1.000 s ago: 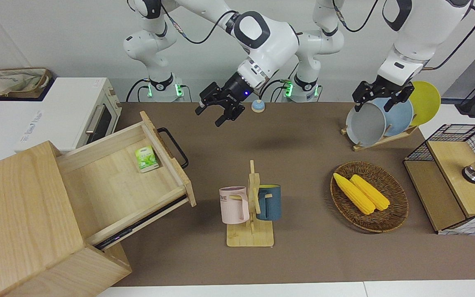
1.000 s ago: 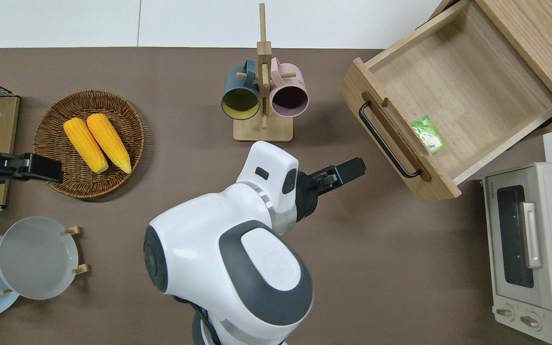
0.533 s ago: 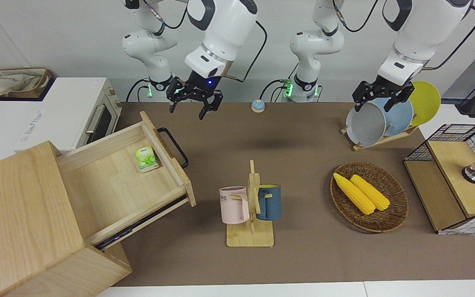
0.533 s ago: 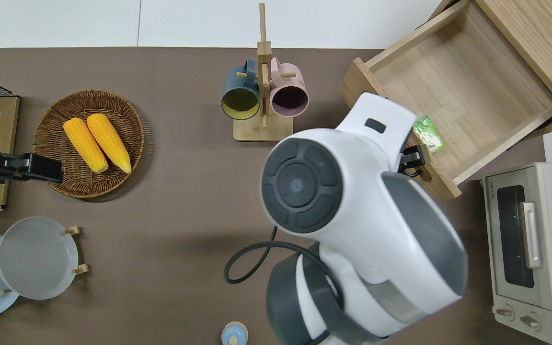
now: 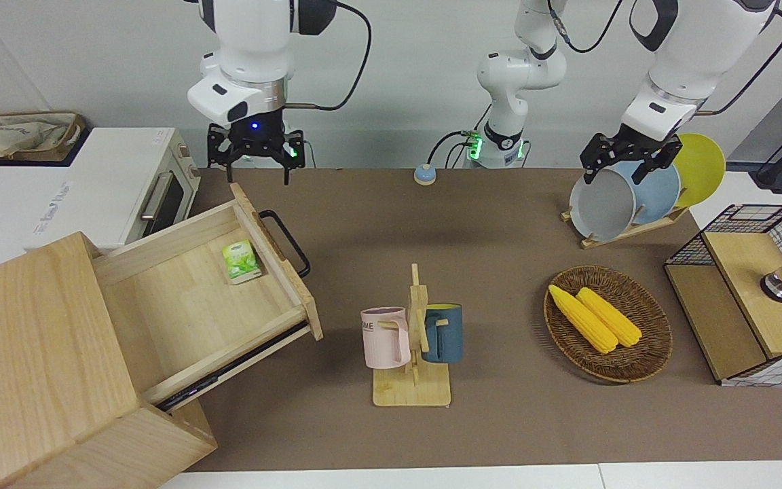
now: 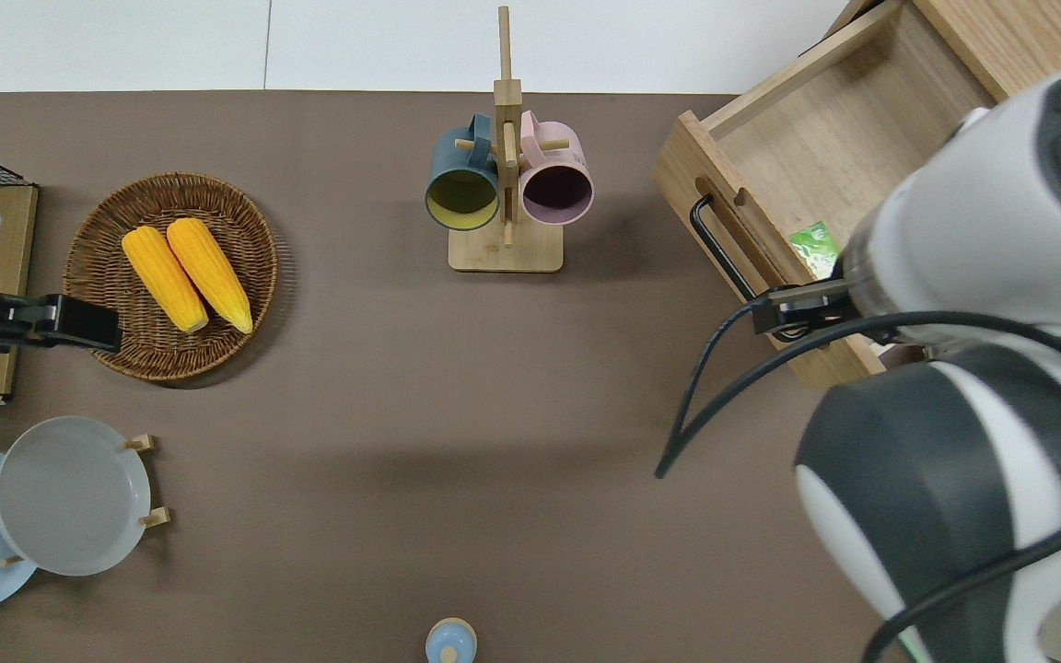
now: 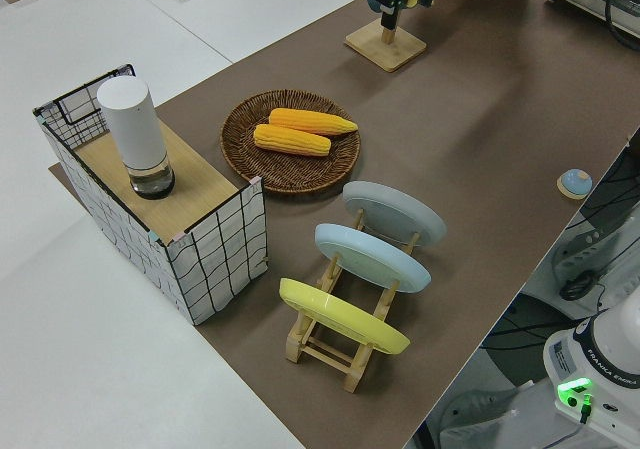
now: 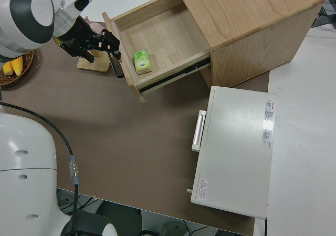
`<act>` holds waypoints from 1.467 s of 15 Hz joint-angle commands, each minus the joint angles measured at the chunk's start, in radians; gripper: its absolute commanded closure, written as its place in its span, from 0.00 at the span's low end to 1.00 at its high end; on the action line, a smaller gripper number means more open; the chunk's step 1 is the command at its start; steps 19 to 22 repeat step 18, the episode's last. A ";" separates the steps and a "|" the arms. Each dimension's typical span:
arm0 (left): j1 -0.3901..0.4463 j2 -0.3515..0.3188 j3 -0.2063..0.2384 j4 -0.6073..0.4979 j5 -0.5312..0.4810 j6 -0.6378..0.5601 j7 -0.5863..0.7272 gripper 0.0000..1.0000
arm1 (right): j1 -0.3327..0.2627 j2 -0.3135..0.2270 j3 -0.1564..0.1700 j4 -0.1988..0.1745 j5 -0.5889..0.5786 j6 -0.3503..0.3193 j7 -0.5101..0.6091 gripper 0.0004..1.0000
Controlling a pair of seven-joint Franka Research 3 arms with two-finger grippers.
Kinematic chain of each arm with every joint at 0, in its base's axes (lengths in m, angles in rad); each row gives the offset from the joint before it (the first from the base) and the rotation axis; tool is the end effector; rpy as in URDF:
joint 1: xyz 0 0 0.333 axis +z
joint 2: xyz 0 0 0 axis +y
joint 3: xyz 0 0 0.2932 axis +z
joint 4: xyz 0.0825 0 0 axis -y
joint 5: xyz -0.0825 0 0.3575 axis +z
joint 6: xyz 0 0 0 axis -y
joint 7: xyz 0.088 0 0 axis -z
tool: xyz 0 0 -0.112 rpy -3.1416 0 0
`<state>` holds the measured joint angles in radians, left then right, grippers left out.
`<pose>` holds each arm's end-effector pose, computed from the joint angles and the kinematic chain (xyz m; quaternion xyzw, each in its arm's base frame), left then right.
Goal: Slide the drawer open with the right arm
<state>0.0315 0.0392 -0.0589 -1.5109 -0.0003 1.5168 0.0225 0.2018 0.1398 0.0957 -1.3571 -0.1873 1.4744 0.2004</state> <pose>0.5337 -0.0140 0.5978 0.9995 -0.0249 -0.0166 0.0013 0.5413 0.1382 0.6087 0.9954 0.0400 0.0107 0.0866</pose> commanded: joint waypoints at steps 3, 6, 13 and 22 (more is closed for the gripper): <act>0.005 0.011 -0.007 0.024 0.017 -0.020 0.010 0.01 | -0.120 -0.037 -0.033 -0.048 0.143 0.011 -0.167 0.01; 0.005 0.011 -0.007 0.024 0.017 -0.020 0.010 0.01 | -0.124 -0.036 -0.088 -0.050 0.192 0.006 -0.183 0.01; 0.005 0.011 -0.007 0.026 0.017 -0.020 0.010 0.01 | -0.127 -0.014 -0.122 -0.050 0.181 0.026 -0.188 0.01; 0.005 0.011 -0.007 0.026 0.017 -0.020 0.010 0.01 | -0.131 -0.012 -0.125 -0.050 0.192 0.032 -0.187 0.01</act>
